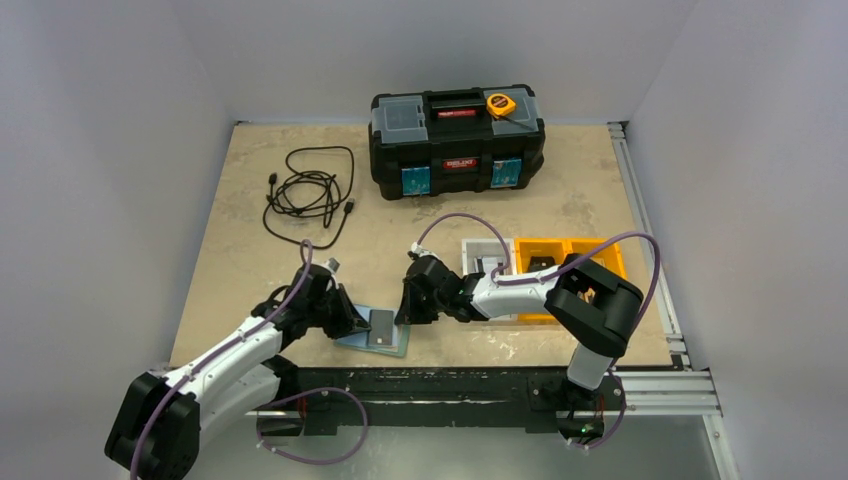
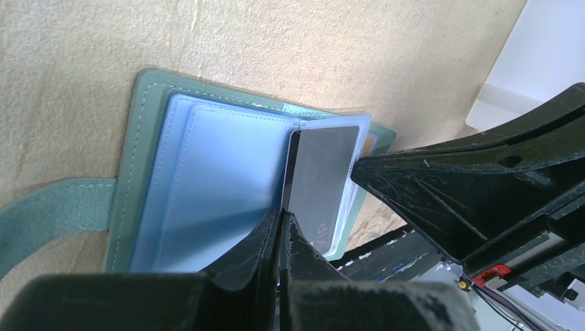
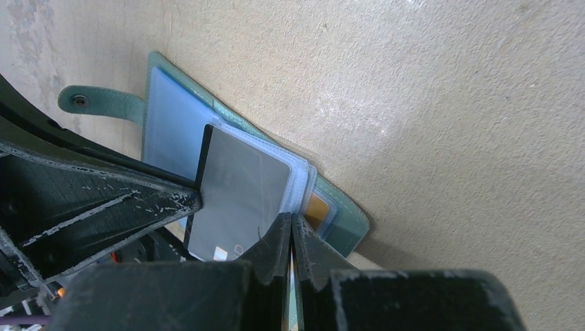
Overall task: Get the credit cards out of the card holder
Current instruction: Remove the credit card from the card holder.
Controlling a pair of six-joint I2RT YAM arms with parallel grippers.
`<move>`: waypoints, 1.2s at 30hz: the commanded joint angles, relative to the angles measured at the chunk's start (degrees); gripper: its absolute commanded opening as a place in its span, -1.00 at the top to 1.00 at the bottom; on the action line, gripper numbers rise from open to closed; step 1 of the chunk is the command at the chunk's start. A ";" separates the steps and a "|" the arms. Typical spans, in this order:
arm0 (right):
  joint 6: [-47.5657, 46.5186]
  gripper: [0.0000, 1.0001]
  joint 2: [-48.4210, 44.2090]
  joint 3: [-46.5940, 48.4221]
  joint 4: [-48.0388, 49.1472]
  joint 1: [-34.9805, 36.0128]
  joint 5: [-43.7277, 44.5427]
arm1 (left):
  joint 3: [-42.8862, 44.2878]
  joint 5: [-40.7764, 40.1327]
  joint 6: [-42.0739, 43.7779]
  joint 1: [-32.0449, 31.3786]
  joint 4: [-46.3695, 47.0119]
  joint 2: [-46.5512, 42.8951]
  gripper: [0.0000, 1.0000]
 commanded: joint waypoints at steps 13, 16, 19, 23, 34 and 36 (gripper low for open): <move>-3.54 1.00 5.61 -4.63 -13.77 -1.32 9.31 | 2.50 -7.35 4.26 0.56 -5.42 0.66 1.00; -3.54 1.00 5.75 -4.69 -13.64 -1.32 9.18 | 3.30 -8.91 4.71 0.68 -6.42 1.11 1.00; -3.52 1.00 5.88 -4.77 -13.52 -1.32 9.16 | 4.29 -10.30 4.99 0.64 -7.49 1.31 1.00; -3.63 1.00 5.77 -4.95 -13.44 -1.32 9.12 | 6.00 -11.77 5.66 0.81 -9.31 0.78 1.00; -3.98 1.00 5.87 -4.46 -12.84 -1.33 8.81 | 6.20 -5.15 7.07 0.87 -7.10 -0.33 0.76; -4.00 1.00 6.03 -4.41 -12.72 -1.34 8.59 | 5.13 -3.21 6.63 0.94 -4.74 0.38 0.57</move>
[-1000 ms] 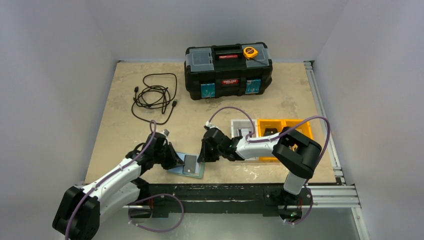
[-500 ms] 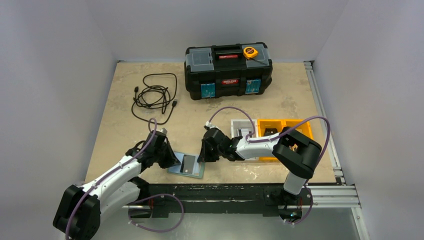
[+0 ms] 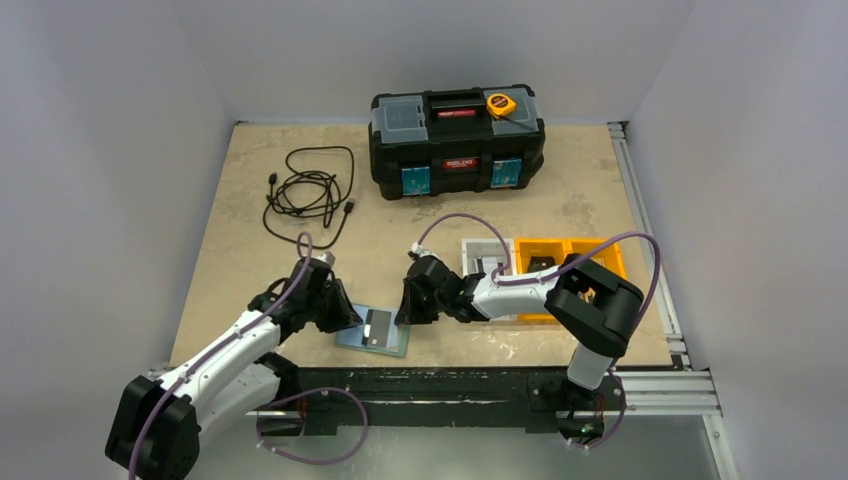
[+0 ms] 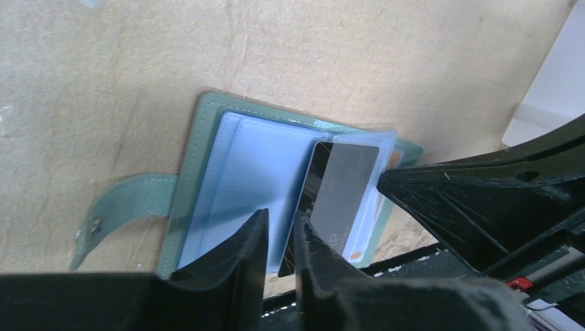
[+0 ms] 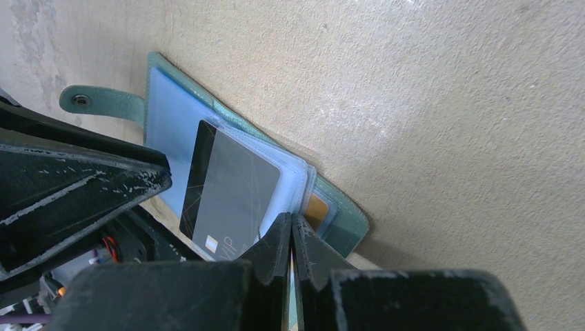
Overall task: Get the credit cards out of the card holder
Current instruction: Remove the credit card from the card holder.
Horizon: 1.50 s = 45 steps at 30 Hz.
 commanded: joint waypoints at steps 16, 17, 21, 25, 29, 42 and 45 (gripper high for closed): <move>-4.27 1.00 6.08 -4.28 -12.69 -1.28 8.26 | -2.87 10.15 -0.99 0.49 13.98 8.68 0.46; -4.29 1.00 6.07 -4.33 -12.71 -1.28 8.26 | -3.03 10.20 -1.07 0.52 14.21 8.80 0.53; -4.25 1.00 6.14 -4.45 -12.63 -1.23 8.26 | -3.04 9.32 -1.44 0.49 13.20 8.58 0.88; -4.10 1.00 6.20 -4.46 -12.62 -1.28 8.30 | -2.23 7.59 -1.16 0.63 10.59 7.45 1.00; -3.99 1.00 6.43 -4.63 -12.50 -1.28 8.43 | -0.58 3.80 -0.35 0.93 5.62 4.80 1.00; -3.45 1.00 6.82 -5.47 -12.07 -1.29 8.43 | 2.34 -2.77 2.25 2.07 -3.33 1.83 1.00; -3.45 1.00 6.68 -5.51 -12.16 -1.35 8.56 | 2.45 -3.16 2.11 2.24 -3.75 0.88 1.00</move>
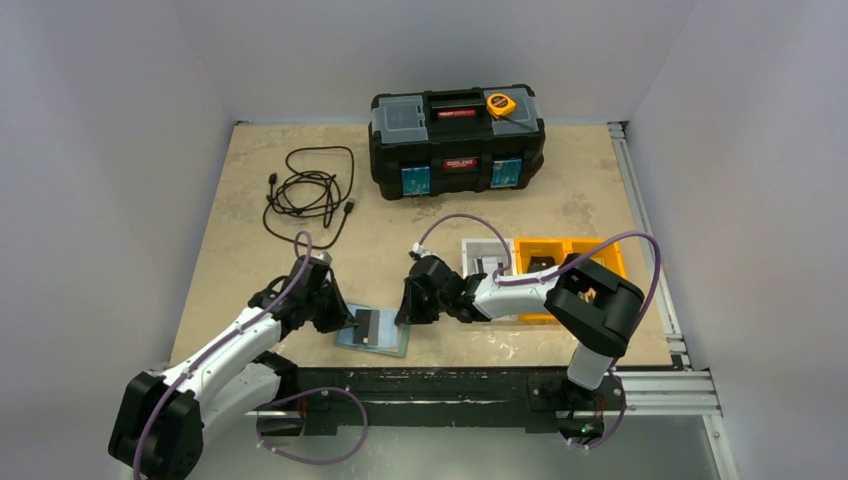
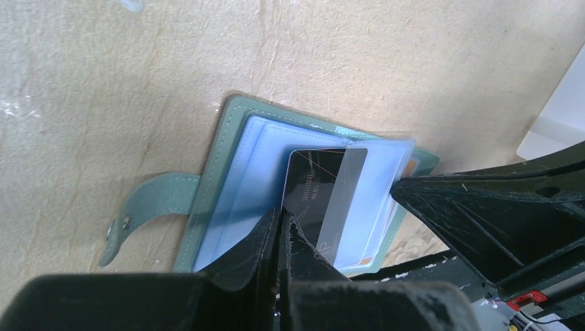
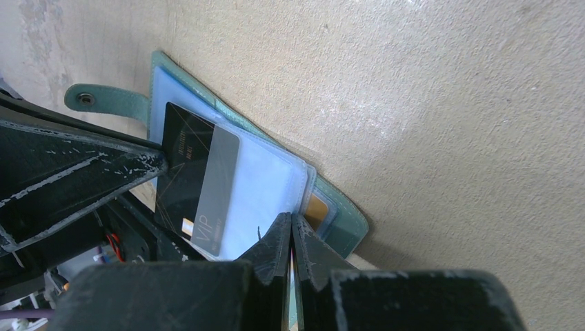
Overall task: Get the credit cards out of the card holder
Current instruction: Remove the credit card from the card holder.
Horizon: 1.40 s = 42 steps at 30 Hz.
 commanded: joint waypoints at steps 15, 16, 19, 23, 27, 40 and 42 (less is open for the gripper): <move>-6.12 0.97 -0.56 2.05 -18.14 -1.01 9.83 | 12.55 -8.63 2.28 0.97 -16.60 -9.98 1.00; -6.61 0.90 -1.47 3.14 -18.89 -0.95 9.94 | 13.42 -8.78 2.50 1.00 -17.25 -10.22 1.00; -7.49 0.60 -4.89 6.38 -20.74 -1.00 10.27 | 15.94 -8.16 2.86 0.99 -18.22 -11.36 1.00; -8.46 -0.01 -9.75 9.32 -21.61 -1.09 10.59 | 19.06 -5.20 2.88 1.01 -17.77 -12.84 1.00; -8.08 -0.39 -14.04 8.33 -16.69 -1.94 6.26 | 21.16 -1.66 2.21 1.09 -16.27 -13.09 1.00; 1.52 -0.68 -26.59 -4.62 11.55 -6.97 -11.19 | 16.99 16.44 -9.40 4.11 2.84 -15.68 1.00; 2.90 -0.65 -26.95 -5.46 13.78 -7.82 -13.09 | 14.76 19.49 -12.23 4.92 7.82 -15.94 1.00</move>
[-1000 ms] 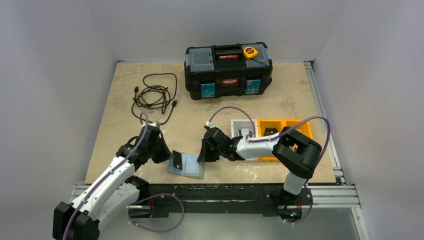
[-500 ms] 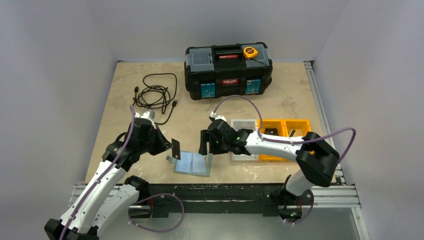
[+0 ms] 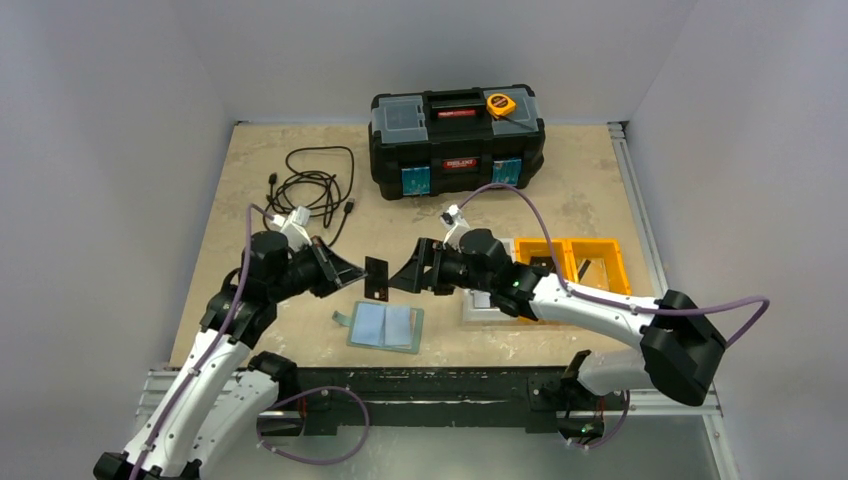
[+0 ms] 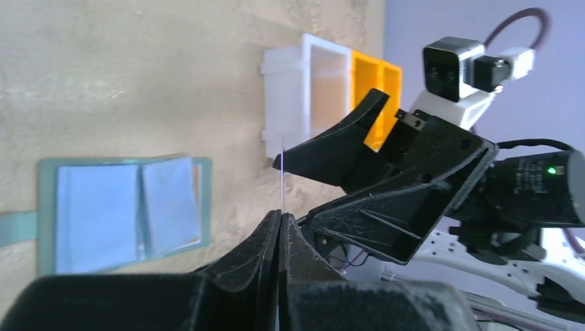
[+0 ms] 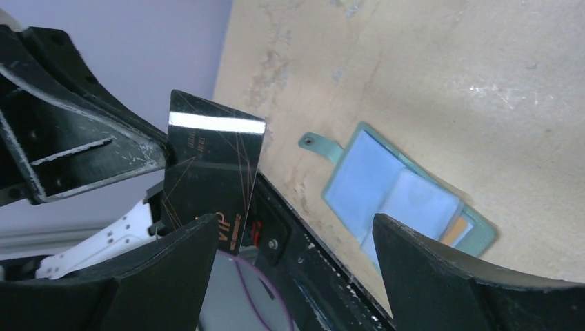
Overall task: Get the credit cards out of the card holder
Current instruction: Remove the credit card from the card holder.
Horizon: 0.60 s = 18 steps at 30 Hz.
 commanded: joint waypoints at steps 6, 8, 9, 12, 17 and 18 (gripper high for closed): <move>9.20 -0.51 -2.88 -5.69 20.74 -3.25 -10.17 | -7.74 14.64 -11.95 2.45 23.34 0.91 1.00; 10.36 -0.39 -3.04 -6.31 22.76 -3.50 -10.58 | -8.66 15.40 -12.80 2.50 25.51 1.36 1.00; 10.63 -0.30 -3.08 -6.41 23.12 -3.59 -10.71 | -8.79 15.74 -12.86 2.50 26.02 1.81 1.00; 10.88 -0.04 -2.86 -6.33 23.16 -3.69 -11.01 | -9.68 16.88 -13.39 2.54 28.47 2.53 1.00; 11.16 0.35 -3.40 -6.68 22.53 -4.21 -10.50 | -10.24 18.82 -13.29 2.54 30.11 3.55 1.00; 11.09 0.42 -3.60 -6.79 22.37 -4.28 -10.31 | -10.24 19.10 -13.09 2.54 30.13 3.69 1.00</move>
